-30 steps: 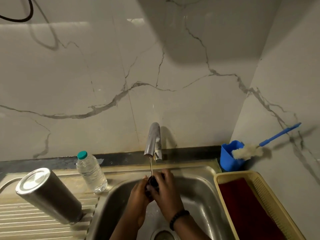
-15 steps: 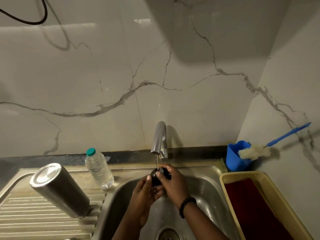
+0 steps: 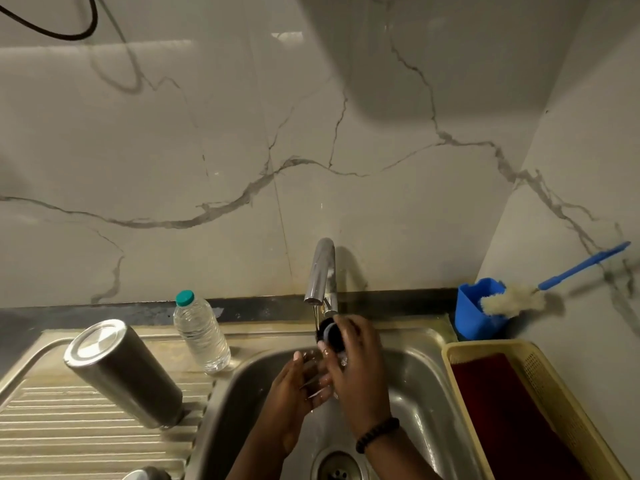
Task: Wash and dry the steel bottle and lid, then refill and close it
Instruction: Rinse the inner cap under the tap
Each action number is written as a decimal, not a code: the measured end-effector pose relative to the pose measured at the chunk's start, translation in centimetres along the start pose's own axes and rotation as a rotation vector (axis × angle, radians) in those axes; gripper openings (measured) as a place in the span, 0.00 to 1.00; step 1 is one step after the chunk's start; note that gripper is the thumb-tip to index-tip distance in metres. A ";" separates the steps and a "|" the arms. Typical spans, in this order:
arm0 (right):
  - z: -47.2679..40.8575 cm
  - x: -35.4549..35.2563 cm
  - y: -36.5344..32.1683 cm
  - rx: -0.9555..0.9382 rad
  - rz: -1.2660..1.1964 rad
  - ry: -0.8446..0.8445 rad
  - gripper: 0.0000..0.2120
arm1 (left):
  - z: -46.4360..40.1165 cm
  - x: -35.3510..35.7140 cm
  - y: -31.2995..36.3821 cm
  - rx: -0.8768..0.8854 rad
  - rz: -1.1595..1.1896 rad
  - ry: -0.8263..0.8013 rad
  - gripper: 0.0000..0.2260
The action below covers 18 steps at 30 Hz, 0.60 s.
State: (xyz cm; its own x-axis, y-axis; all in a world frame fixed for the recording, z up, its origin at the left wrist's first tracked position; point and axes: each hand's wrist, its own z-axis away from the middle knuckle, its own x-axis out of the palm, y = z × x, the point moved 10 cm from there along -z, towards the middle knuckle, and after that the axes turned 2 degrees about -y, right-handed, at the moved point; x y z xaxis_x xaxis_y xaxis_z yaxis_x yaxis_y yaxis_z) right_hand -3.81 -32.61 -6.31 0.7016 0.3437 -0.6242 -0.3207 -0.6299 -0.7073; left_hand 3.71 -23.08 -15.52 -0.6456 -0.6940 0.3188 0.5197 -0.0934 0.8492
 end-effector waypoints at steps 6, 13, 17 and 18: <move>0.1 3.0 1.7 0.169 -0.130 -0.169 0.18 | 0.0 -0.1 0.4 0.046 0.055 0.012 0.18; 0.0 2.9 2.2 0.210 -0.310 -0.235 0.16 | -0.1 0.3 1.2 0.111 0.101 -0.005 0.19; 0.0 2.4 2.7 0.236 -0.388 -0.231 0.11 | -0.1 0.5 1.0 0.105 0.103 -0.010 0.17; 0.0 2.4 2.9 0.240 -0.392 -0.234 0.10 | 0.0 0.5 1.1 0.108 0.102 -0.009 0.17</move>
State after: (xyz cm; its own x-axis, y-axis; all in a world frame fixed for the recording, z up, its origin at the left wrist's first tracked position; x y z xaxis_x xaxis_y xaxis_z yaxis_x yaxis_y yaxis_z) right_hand -3.11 -33.59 -9.83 0.6457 0.6862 -0.3350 -0.2183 -0.2545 -0.9421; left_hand 3.96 -23.57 -14.47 -0.5980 -0.6893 0.4090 0.5199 0.0548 0.8524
